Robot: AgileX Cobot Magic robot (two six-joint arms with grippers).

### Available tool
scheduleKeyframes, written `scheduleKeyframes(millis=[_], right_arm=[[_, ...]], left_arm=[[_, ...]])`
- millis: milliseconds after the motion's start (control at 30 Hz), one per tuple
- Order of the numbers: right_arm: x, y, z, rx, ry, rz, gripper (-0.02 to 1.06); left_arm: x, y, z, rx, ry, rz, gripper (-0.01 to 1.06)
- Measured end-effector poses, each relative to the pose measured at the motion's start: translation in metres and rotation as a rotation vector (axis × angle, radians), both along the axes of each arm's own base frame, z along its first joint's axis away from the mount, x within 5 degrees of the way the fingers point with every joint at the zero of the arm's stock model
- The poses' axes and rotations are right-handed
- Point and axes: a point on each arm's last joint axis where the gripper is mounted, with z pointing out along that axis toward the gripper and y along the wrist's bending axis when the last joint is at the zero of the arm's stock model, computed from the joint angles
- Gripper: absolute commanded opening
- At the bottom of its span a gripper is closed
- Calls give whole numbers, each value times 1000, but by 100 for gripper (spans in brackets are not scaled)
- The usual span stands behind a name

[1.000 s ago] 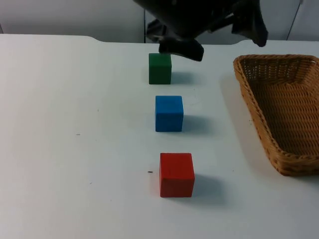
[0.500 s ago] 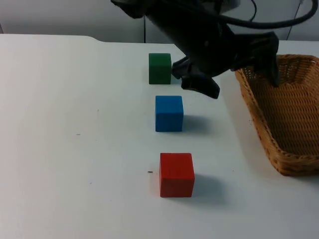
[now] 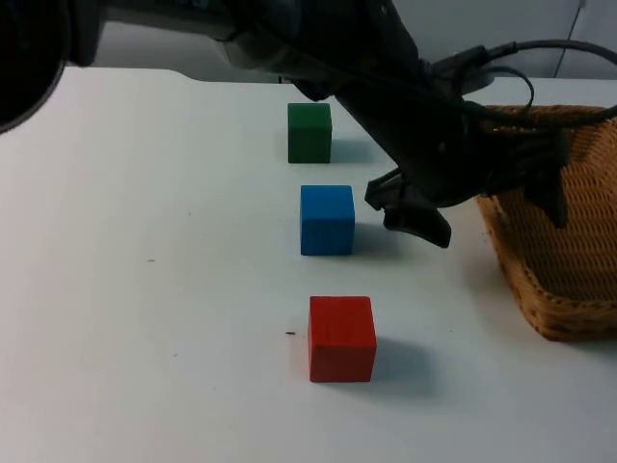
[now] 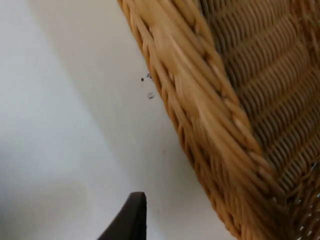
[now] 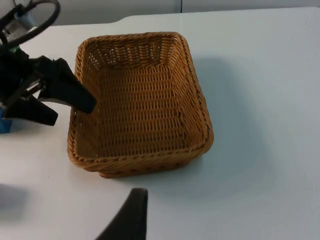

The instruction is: Pick up the basket with the left hand and place the blue cube into the basket with the right hand.

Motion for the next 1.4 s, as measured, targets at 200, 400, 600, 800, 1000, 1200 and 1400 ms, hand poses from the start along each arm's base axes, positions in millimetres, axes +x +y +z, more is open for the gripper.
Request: scheduleKeyframes(millis=[200, 400, 600, 800, 1000, 1200, 1400], right_arm=[[0, 0, 0, 0, 0, 0, 104], [0, 0, 0, 0, 0, 0, 104], [0, 0, 0, 0, 0, 0, 104], [0, 0, 0, 0, 0, 0, 104], [0, 0, 0, 0, 0, 0, 104], [0, 0, 0, 0, 0, 0, 104], [0, 0, 0, 0, 0, 0, 104]], left_arm=[[-5, -5, -13, 14, 27, 5, 101], [-6, -10, -25, 17, 55, 33, 97], [-8, -18, -24, 1, 34, 68, 97], [-12, -24, -25, -5, 31, 90, 97], [-14, -28, -33, -7, 67, 130, 69], [-14, -28, -41, -13, 106, 158, 18], [-14, -31, -41, -46, 117, 190, 0]])
